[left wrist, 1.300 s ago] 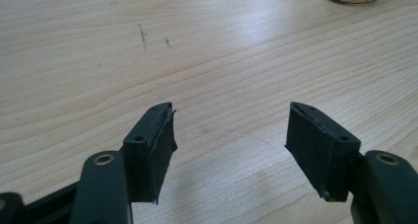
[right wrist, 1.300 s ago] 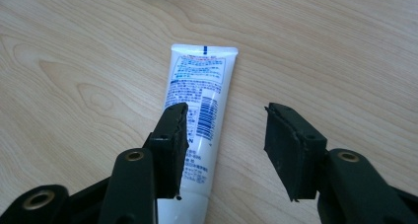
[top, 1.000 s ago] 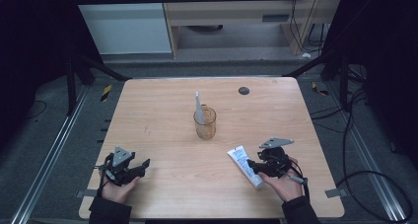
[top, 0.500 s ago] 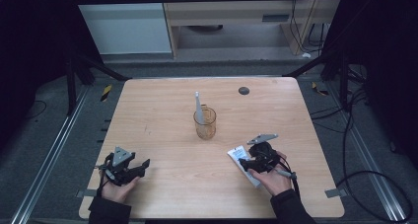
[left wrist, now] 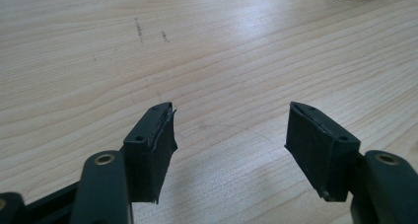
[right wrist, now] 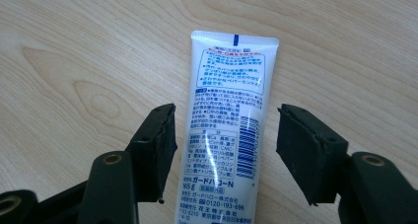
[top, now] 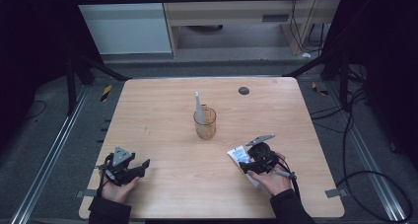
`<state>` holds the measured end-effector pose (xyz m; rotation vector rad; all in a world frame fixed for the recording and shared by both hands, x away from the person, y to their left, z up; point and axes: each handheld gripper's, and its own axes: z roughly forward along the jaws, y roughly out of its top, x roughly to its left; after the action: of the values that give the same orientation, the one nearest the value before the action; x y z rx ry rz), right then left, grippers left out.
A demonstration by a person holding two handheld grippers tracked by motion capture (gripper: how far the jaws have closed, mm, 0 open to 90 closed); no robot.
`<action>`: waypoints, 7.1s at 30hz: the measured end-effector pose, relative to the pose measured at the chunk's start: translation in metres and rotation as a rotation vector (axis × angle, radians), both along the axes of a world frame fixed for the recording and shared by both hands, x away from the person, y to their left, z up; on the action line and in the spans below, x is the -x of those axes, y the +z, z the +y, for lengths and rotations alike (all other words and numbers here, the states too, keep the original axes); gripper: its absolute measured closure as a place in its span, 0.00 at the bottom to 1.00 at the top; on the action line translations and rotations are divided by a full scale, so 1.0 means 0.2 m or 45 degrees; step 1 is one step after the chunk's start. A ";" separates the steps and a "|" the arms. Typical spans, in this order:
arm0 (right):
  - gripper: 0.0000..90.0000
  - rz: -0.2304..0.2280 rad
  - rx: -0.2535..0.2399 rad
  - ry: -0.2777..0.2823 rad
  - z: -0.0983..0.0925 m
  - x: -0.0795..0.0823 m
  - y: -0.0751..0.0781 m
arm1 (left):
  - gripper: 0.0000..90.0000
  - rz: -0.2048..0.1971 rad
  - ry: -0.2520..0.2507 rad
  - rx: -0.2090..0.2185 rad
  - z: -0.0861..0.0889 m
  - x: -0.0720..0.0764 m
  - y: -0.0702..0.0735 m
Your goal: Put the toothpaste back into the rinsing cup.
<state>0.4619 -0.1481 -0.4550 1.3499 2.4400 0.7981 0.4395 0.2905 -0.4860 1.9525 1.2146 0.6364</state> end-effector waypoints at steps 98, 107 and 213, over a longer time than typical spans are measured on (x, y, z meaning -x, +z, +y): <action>0.76 -0.370 -0.428 -0.140 -0.03 -0.03 0.31 | 0.39 0.029 -0.001 -0.010 0.00 0.00 -0.01; 0.76 -0.544 -0.547 -0.211 0.02 -0.11 0.37 | 0.39 0.026 0.005 -0.006 0.00 0.00 -0.01; 0.70 -0.645 -0.558 -0.214 0.55 -0.60 0.09 | 0.39 0.006 0.008 0.008 0.01 0.00 0.00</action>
<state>0.5817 -0.0378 -0.4361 1.2604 1.8008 1.4783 0.4398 0.2931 -0.4862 1.9464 1.2249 0.6312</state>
